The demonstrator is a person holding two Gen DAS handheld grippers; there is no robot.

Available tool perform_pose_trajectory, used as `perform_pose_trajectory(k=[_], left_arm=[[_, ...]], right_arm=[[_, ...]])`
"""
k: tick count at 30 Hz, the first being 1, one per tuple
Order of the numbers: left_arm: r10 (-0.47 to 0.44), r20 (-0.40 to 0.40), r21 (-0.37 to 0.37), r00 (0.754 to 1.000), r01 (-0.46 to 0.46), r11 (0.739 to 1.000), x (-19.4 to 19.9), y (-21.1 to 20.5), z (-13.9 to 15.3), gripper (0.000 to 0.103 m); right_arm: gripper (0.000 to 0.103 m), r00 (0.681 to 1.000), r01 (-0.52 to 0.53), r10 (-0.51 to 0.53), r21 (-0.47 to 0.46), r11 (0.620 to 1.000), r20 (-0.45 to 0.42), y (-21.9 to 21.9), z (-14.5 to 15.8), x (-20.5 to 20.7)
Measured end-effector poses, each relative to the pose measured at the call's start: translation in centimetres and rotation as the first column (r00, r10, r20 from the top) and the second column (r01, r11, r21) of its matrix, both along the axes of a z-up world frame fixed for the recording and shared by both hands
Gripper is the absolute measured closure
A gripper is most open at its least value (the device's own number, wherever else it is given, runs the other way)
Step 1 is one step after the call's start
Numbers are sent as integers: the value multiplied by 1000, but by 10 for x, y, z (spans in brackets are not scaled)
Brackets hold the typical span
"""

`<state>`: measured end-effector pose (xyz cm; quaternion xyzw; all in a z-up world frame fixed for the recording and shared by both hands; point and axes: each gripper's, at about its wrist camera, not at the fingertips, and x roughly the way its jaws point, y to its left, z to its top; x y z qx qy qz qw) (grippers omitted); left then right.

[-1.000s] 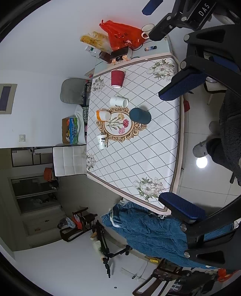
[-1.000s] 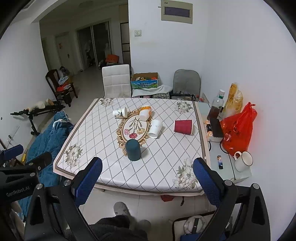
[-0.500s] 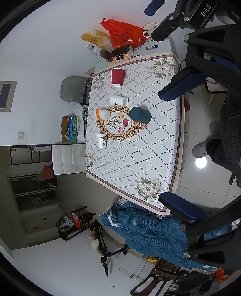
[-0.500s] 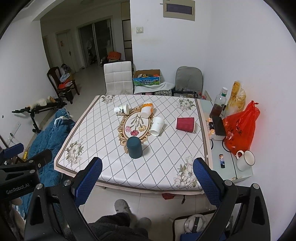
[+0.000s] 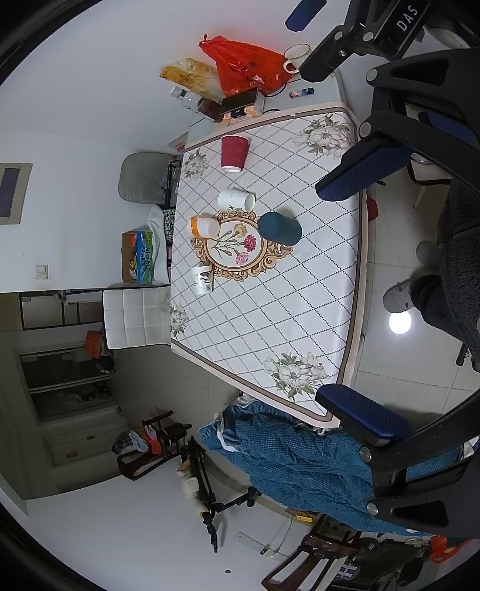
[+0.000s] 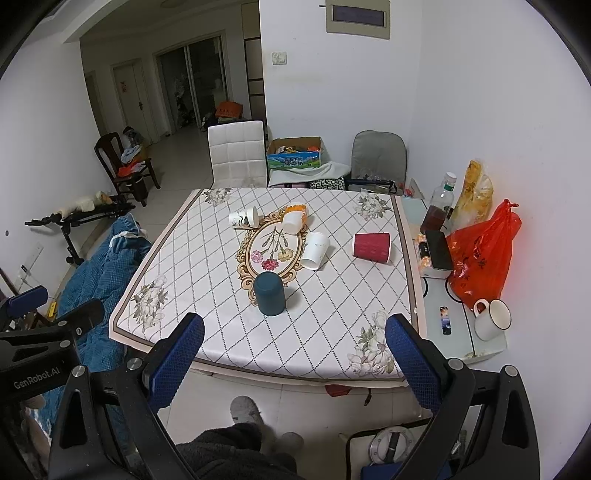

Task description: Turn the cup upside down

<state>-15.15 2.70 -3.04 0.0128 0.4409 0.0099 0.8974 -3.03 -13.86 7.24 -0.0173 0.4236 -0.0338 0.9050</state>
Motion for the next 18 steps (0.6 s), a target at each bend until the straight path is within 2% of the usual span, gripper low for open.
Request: perform_pose_trajectory(k=[18], left_arm=[[-21,-10,5,1000,21,1000,1,3,-3,2]], right_arm=[[3,1000,-6,6,-1,1000,-17,6,-11,4]])
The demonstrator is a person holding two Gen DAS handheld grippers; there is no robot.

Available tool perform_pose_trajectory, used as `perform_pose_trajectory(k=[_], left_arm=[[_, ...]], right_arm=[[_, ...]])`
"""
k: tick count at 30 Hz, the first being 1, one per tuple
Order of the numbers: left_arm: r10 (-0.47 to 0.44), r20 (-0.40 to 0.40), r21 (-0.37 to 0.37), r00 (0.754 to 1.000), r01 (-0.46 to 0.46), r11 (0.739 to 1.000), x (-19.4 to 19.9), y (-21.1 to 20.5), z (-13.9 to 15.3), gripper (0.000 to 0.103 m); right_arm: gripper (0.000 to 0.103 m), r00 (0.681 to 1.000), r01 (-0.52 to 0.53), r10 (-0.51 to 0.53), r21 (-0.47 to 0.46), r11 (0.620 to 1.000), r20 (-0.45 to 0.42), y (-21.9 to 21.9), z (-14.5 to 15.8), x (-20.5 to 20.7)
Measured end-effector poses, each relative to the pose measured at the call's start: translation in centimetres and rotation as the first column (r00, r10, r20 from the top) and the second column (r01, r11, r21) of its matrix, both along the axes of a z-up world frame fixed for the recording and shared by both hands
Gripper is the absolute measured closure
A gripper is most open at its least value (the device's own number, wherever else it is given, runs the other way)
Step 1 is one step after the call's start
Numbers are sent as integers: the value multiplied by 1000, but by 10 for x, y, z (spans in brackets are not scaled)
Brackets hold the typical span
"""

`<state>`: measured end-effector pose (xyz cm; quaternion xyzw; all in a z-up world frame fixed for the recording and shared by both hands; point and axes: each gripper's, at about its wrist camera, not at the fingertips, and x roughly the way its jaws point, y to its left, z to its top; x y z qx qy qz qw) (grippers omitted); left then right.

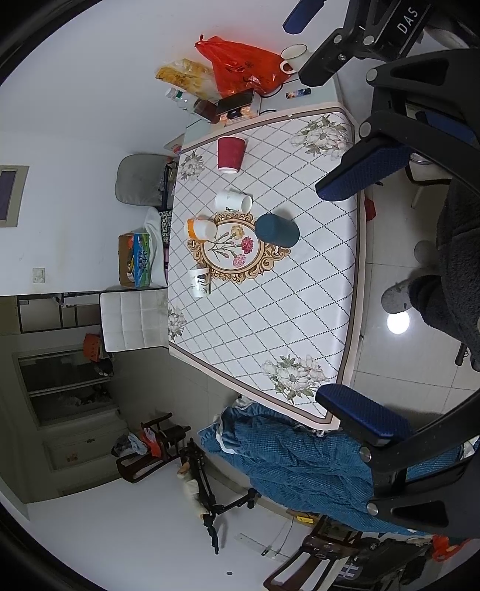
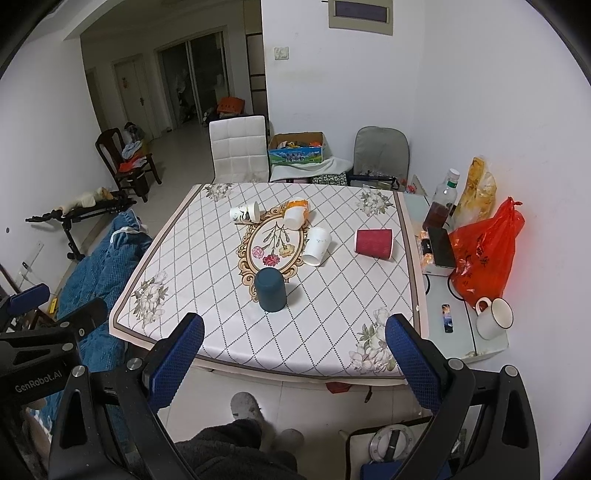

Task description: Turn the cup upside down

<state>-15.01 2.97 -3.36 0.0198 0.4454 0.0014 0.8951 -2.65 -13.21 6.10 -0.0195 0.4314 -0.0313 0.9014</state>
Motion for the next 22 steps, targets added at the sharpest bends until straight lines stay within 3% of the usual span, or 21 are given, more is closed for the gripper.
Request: perform_pose_trajectory(k=[22], left_arm=[[15,2,1,1000,-15,1000,2,3,-4,2]], right_arm=[[3,1000,-9,9,11,1000,-15,7,-5,1]])
